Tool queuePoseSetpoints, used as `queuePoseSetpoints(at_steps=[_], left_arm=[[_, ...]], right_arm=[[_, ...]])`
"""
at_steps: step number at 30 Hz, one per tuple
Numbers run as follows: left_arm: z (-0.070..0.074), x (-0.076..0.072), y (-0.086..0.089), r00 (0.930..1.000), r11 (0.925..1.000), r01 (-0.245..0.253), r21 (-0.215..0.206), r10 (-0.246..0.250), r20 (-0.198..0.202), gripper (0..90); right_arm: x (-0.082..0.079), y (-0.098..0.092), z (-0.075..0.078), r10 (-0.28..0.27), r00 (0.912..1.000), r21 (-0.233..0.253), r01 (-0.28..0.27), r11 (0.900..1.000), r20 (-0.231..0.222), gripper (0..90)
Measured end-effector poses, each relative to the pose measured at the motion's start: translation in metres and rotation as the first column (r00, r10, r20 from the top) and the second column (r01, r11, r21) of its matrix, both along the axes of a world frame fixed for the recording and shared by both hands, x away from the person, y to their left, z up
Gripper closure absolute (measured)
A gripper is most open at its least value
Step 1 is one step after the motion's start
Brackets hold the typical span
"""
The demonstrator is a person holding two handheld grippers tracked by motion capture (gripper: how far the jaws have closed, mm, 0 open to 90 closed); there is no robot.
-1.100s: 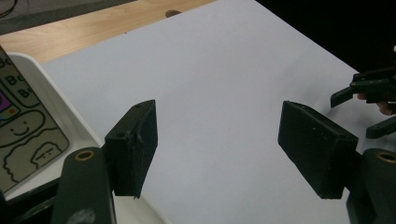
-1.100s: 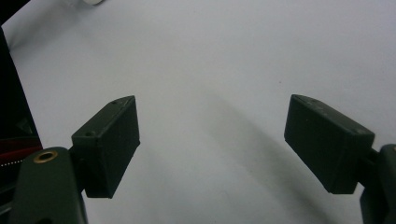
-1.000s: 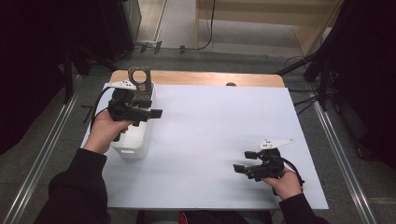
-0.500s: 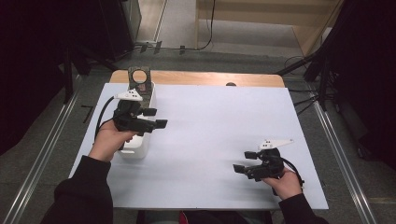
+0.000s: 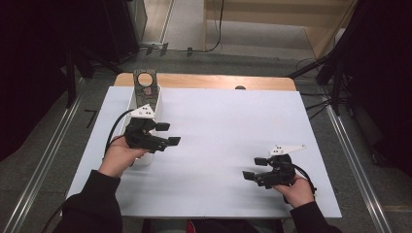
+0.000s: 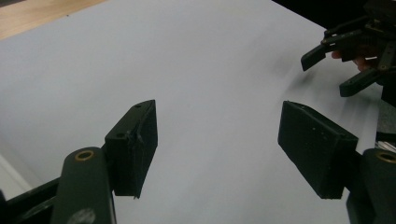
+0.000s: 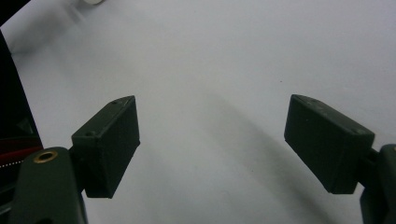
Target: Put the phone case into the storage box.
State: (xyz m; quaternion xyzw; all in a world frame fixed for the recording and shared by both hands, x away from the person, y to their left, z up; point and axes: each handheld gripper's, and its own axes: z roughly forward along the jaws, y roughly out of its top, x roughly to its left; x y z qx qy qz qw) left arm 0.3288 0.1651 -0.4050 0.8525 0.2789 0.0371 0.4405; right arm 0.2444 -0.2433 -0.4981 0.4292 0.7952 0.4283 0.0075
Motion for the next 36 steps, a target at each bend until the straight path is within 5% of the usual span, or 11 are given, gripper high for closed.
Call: queuePoseSetpoints(at_steps=[21, 36], left_arm=[[-0.021, -0.034, 0.000, 0.9970, 0.9985, 0.055, -0.008, -0.054, 0.056, 28.3], [-0.034, -0.050, 0.007, 0.9940, 0.9958, 0.088, 0.026, -0.089, 0.063, 28.3]], right_arm=[[-0.001, -0.002, 0.001, -0.003, 1.0000, 0.000, 0.003, 1.000, 0.003, 17.0], [-0.002, -0.003, 0.002, -0.004, 1.0000, 0.004, 0.004, 1.000, 0.005, 17.0]])
